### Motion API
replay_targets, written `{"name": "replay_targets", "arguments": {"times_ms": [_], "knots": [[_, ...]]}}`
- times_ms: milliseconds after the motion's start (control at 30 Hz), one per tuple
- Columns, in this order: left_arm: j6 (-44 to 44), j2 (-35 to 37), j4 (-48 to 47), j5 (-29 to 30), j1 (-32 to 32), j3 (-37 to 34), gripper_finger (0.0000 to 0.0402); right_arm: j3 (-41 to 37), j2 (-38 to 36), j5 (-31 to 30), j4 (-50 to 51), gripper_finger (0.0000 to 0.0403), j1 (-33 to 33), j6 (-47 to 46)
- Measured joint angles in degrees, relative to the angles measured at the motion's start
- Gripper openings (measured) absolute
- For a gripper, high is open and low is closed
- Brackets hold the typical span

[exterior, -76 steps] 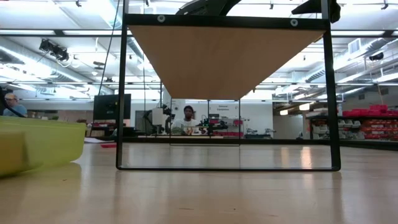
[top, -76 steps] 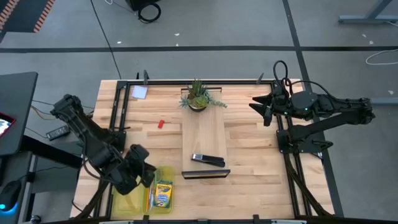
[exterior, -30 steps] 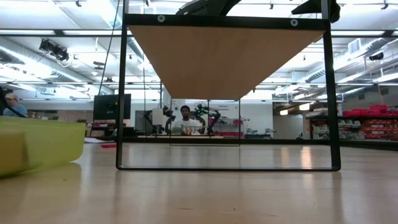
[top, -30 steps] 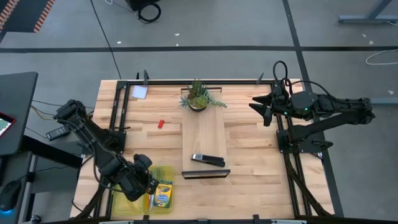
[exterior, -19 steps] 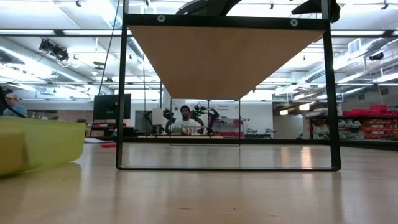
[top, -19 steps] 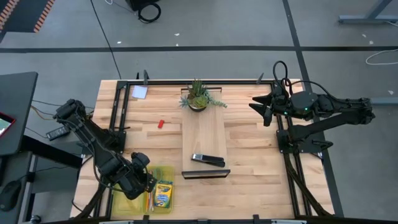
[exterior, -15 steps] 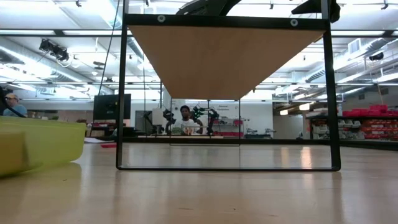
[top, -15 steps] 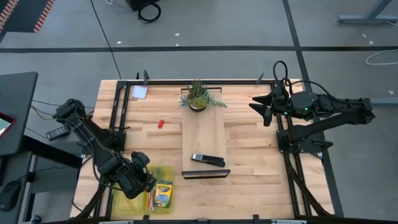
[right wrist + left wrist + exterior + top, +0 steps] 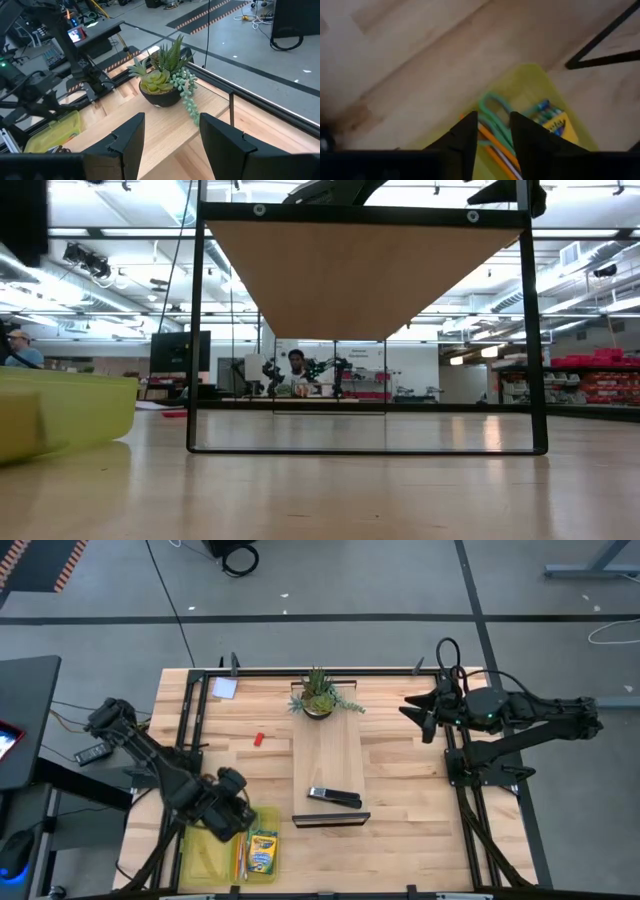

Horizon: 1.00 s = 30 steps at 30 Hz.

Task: Pack school essentials
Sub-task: Put the red eraser into the yellow supply box

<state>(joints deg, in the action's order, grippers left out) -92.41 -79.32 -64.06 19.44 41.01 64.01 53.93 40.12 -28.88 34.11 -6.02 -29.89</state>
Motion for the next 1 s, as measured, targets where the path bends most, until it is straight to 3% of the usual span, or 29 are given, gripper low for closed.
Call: {"name": "replay_targets", "arguments": {"times_ms": [200,333,667,1000], "knots": [[10.46,5.08,8.99,-1.04,-9.21,-8.73,0.0080,0.00,0.96,2.15,0.01,0.0196,0.00,-0.78],[13.37,8.69,15.27,-2.76,-14.97,-15.67,0.0076,0.00,1.13,3.17,0.02,0.0196,0.00,-1.97],[24.70,10.87,18.47,-5.22,-28.66,-24.28,0.0141,0.00,1.26,2.80,0.02,0.0196,0.02,-5.63],[37.87,10.85,23.05,-8.39,-48.29,-26.17,0.0182,0.00,1.26,0.40,0.02,0.0196,4.77,-4.25]]}}
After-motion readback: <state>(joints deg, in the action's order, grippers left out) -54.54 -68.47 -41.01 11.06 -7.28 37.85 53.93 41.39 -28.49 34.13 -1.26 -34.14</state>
